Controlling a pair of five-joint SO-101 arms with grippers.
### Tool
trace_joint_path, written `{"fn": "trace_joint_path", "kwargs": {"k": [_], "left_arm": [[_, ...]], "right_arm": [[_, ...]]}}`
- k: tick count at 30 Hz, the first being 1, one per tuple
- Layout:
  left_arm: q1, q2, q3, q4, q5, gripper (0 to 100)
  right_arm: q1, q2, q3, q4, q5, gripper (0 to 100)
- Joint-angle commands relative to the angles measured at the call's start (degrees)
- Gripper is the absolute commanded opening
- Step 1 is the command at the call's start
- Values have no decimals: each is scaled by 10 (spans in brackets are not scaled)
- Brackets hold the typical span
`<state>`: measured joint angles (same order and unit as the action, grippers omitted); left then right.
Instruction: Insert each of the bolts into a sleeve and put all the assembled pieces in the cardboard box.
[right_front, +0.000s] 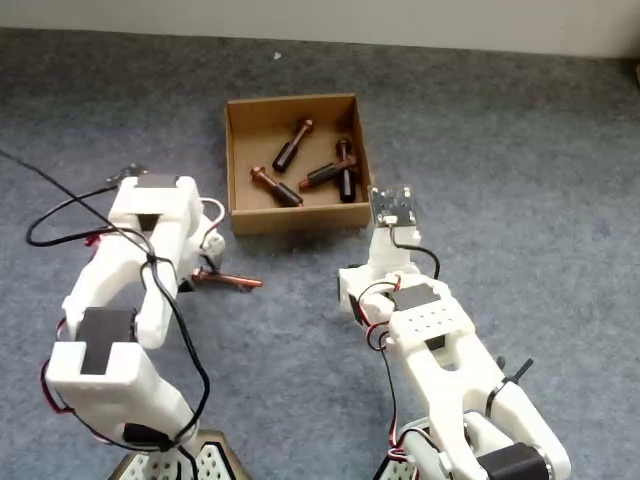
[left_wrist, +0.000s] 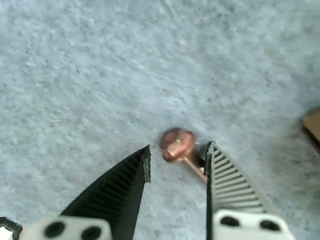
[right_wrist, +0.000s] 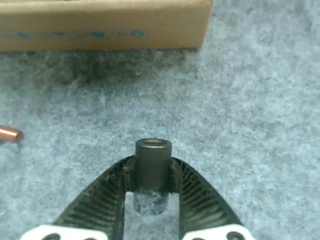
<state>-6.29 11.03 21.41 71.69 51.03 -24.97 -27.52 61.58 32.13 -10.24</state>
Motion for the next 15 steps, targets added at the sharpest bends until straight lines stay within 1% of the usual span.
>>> {"fn": "trace_joint_path", "kwargs": {"k": [1,4,10,12,15], "left_arm": [[49,-7,0,-2,4,182],[61,-7,0,-1,22,185],[63,-6,15,-10,25,184],[61,-6,32,-35,25,182],[54,-6,79,-104,25,181]], "right_arm": [[7,-23,-6,-9,-2,4],[7,-23,-6,-9,-2,4],[7,-23,-6,-9,-2,4],[7,-23,-6,-9,-2,4],[7,-23,-6,-9,-2,4]]}}
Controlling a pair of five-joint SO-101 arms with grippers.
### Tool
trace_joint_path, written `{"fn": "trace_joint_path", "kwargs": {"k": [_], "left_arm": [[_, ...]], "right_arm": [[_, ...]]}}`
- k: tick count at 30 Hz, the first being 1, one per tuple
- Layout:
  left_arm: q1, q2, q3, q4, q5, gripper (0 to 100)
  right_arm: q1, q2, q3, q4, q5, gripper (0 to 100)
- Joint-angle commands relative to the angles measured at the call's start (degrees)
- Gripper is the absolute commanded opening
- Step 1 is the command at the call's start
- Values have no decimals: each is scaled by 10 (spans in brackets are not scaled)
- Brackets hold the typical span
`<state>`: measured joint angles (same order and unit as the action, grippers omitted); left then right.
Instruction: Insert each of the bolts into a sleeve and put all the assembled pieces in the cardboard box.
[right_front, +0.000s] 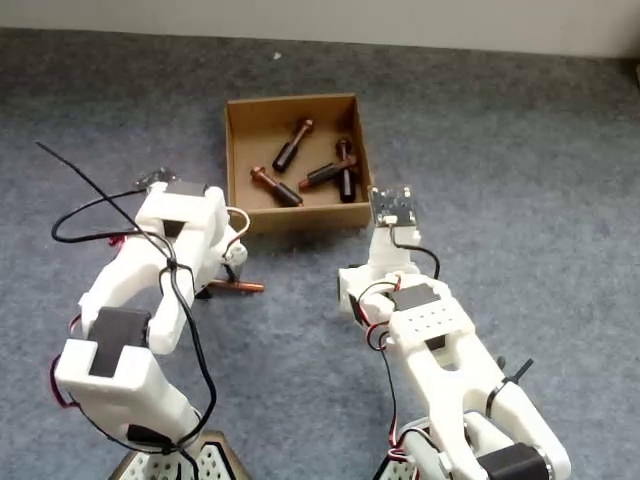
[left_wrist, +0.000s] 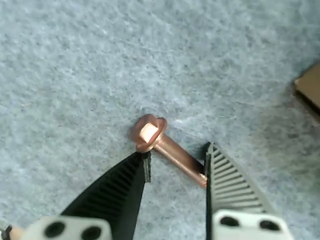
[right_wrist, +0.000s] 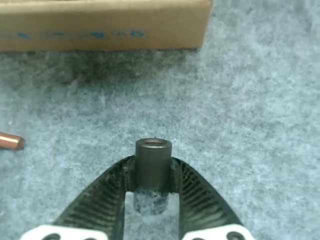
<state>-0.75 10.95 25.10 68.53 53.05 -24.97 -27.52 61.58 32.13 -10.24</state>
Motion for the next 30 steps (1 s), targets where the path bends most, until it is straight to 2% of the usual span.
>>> {"fn": "trace_joint_path", "kwargs": {"k": [1,7,12,14,19,24,30], "left_arm": [[-3,-5,55,-94,5,181],[-8,-7,65,-110,5,175],[-8,-12,64,-113,5,0],[-6,-13,64,-110,5,27],[-6,-22,23,-91,1,5],[6,-136,16,-59,-4,5],[47,-335,87,-78,-67,5]], "right_arm": [[7,-23,-6,-9,-2,4],[7,-23,-6,-9,-2,4],[7,-23,-6,-9,-2,4],[7,-23,-6,-9,-2,4],[7,-25,-6,-8,-2,4],[7,-44,-1,-8,36,4],[-4,-208,85,-9,47,4]]}}
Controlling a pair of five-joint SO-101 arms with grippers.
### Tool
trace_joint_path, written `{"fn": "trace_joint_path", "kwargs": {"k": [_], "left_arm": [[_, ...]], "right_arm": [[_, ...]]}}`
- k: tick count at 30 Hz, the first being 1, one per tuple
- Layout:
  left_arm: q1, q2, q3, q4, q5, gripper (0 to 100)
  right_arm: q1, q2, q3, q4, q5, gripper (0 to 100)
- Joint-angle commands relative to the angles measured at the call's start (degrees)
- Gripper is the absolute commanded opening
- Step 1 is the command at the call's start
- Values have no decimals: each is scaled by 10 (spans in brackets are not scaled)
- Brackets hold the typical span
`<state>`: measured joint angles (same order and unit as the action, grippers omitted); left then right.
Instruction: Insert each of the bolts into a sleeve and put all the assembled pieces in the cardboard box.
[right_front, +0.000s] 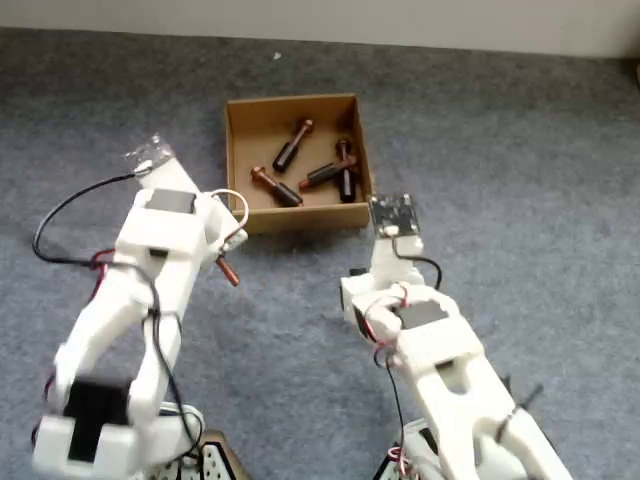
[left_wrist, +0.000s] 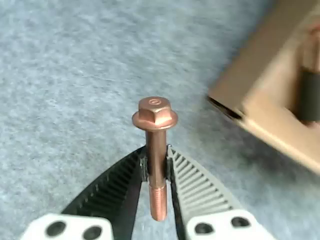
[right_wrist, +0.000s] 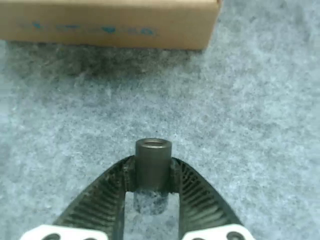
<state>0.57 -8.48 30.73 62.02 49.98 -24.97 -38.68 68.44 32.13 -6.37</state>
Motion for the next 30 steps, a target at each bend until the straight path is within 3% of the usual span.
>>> {"fn": "trace_joint_path", "kwargs": {"k": [1,12,25,30], "left_arm": [[42,-175,49,-31,-50,5],[81,-466,280,-238,-126,5],[157,-728,397,-252,-180,5],[158,-842,432,-252,-180,5]], "right_arm": [[-9,-133,33,-9,8,4],[-65,-422,166,-10,37,4],[-105,-658,278,-12,53,4],[-134,-659,302,-29,54,4]]}}
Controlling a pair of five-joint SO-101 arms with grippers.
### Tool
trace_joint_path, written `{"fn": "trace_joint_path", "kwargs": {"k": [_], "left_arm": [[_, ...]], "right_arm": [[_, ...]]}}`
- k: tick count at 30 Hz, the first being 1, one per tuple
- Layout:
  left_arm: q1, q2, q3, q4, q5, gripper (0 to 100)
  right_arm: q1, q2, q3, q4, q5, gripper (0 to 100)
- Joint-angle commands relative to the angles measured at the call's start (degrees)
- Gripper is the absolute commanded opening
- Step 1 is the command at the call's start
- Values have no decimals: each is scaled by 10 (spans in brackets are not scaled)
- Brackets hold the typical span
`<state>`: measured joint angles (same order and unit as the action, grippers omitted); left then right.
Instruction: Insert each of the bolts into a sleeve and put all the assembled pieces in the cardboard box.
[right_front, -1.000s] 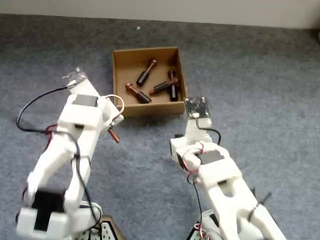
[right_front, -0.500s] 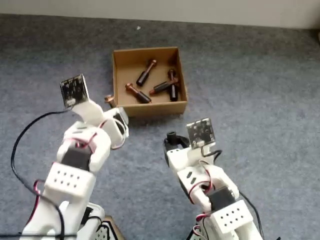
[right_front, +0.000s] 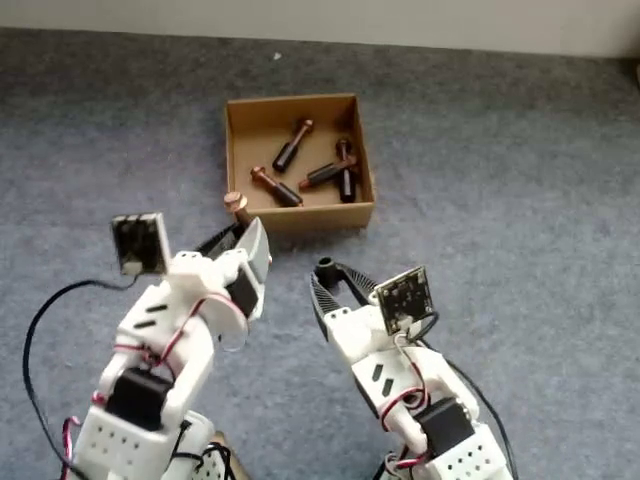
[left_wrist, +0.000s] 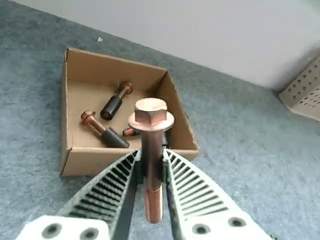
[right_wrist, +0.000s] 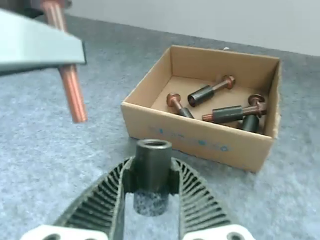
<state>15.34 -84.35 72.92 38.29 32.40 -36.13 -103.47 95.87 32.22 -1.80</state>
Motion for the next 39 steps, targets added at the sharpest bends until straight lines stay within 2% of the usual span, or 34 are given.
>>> {"fn": "trace_joint_path", "kwargs": {"k": [1,7,27,35,39], "left_arm": [[13,-102,18,-15,-12,5],[72,-205,88,-14,-49,5],[65,-201,21,-12,-31,5],[71,-198,36,-11,-27,5],[98,-198,44,-11,-27,5]], "right_arm": [[-29,-15,29,-44,8,4],[-73,-17,70,-76,86,4],[-78,-17,72,-76,92,4],[-79,-17,72,-79,92,4],[-79,-17,73,-96,135,4]]}}
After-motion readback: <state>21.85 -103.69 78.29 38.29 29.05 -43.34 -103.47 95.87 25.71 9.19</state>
